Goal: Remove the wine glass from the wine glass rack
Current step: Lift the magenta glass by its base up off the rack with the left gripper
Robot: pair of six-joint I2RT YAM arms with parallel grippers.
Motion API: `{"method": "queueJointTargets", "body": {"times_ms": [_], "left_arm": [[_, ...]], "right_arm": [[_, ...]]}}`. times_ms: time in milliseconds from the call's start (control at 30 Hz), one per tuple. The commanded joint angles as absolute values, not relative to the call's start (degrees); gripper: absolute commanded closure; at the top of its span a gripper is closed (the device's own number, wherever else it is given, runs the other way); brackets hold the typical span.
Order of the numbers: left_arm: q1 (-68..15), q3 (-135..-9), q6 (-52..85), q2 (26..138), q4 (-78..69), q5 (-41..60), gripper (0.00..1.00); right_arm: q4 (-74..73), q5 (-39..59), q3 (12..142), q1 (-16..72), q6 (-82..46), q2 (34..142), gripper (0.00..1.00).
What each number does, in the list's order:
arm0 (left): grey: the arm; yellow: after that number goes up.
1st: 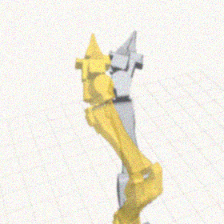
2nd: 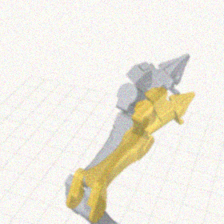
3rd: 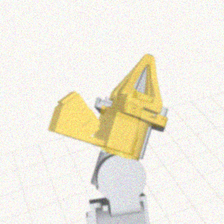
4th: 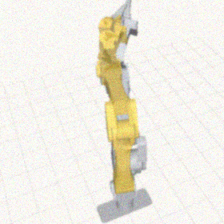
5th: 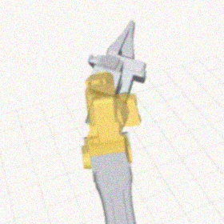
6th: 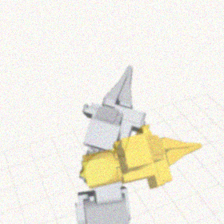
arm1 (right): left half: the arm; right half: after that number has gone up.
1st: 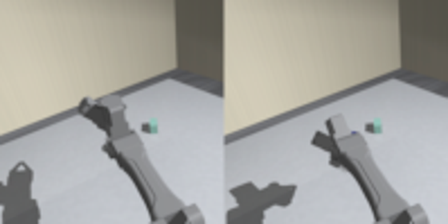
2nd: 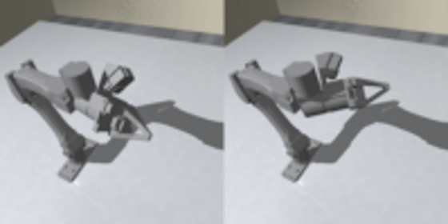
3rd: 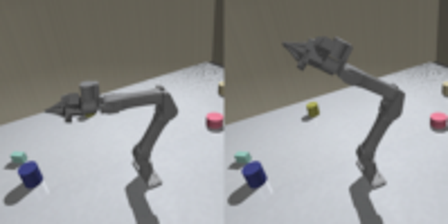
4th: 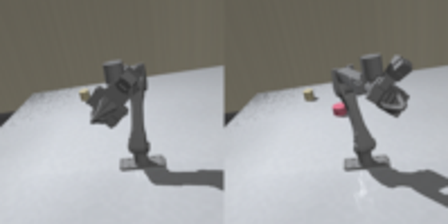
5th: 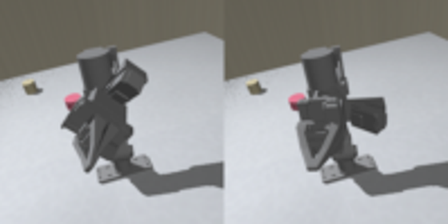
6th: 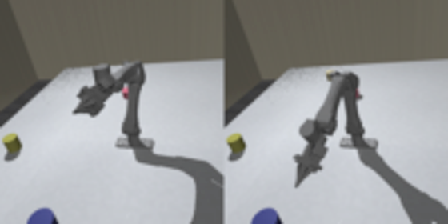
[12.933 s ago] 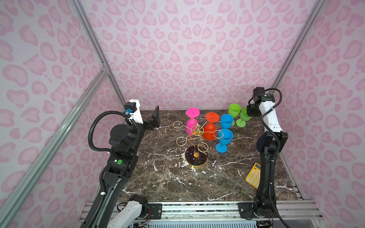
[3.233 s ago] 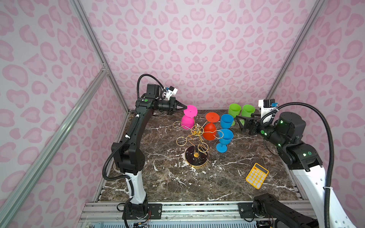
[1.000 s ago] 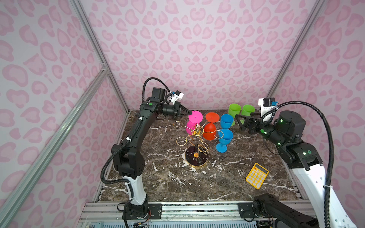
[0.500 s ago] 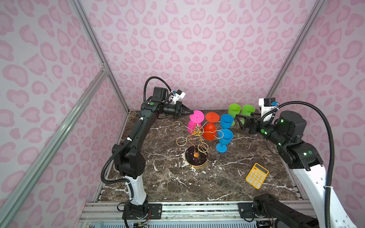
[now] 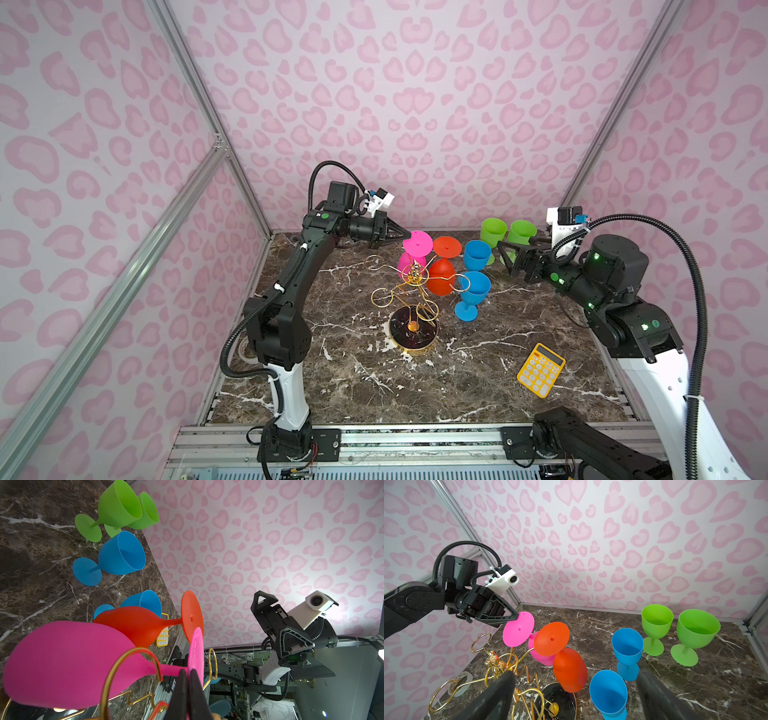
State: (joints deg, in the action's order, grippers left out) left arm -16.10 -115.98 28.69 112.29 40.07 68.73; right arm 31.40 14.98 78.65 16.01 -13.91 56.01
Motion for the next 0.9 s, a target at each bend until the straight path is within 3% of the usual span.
{"method": "queueJointTargets", "body": {"times_ms": [0, 867], "left_arm": [[-16.2, -117.2, 30.0, 113.0, 36.3, 69.3, 0.97], [-15.7, -121.9, 42.3, 117.7, 22.7, 70.5, 0.97]], "right_arm": [[30.8, 14.6, 79.1, 16.2, -13.4, 55.7, 0.07], [31.7, 13.6, 79.0, 16.2, -12.5, 54.4, 0.06]]}}
